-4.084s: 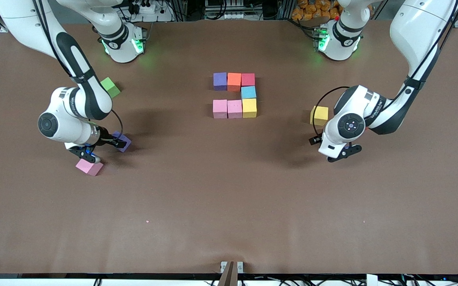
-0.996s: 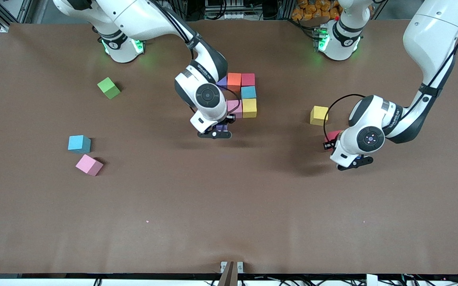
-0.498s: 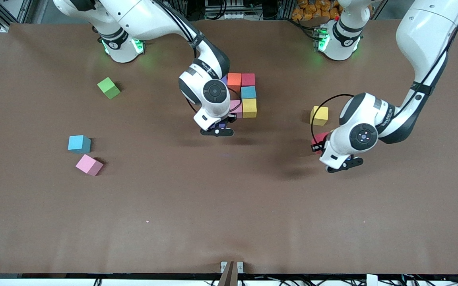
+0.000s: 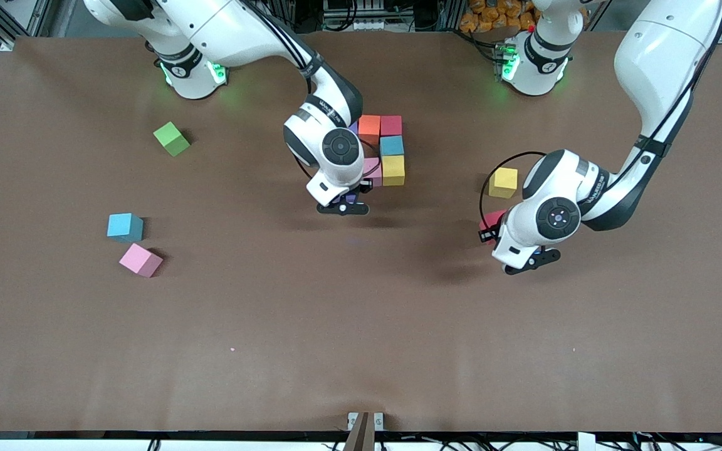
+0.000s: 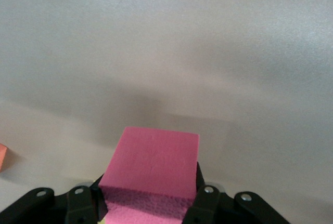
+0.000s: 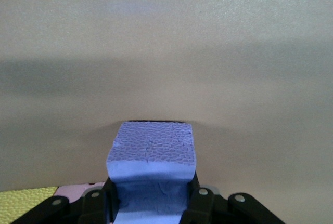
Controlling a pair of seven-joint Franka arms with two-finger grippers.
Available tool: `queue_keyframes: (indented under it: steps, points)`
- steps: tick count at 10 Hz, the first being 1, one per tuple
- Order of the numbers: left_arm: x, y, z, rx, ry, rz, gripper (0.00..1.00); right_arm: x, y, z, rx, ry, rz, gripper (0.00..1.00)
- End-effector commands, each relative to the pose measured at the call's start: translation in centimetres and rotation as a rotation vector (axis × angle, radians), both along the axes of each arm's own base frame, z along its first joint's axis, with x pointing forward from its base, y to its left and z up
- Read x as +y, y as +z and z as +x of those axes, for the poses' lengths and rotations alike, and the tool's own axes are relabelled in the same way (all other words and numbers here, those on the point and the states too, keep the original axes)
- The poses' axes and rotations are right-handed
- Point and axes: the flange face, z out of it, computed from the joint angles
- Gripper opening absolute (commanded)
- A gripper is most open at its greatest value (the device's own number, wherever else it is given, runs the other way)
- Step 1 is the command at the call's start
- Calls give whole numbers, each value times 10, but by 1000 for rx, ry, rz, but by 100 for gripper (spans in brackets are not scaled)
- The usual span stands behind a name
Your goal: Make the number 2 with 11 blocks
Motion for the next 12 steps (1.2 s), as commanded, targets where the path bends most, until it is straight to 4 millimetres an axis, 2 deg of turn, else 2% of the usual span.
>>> queue_keyframes:
  steps: [1, 4, 6, 7, 8, 9, 12]
  points:
    - [-7, 1, 5, 14, 23, -10, 0, 12, -2, -3, -14, 25, -6, 33]
    - [-8, 4, 9, 7, 29, -16, 0, 13, -1, -5, -15, 131, 8, 35]
    - [-8, 4, 9, 6, 30, -17, 0, 13, -2, -5, -13, 137, 8, 35]
    - [-8, 4, 9, 6, 30, -17, 0, 13, -2, -5, -13, 137, 8, 40]
    - [-9, 5, 11, 4, 30, -19, 0, 13, -2, -5, -14, 131, 5, 56]
    - [-10, 3, 12, 6, 36, -20, 0, 12, -2, -3, -17, 130, 4, 100]
    - [-10, 1, 11, 8, 45, -17, 0, 15, 14, 7, -28, 116, 15, 100]
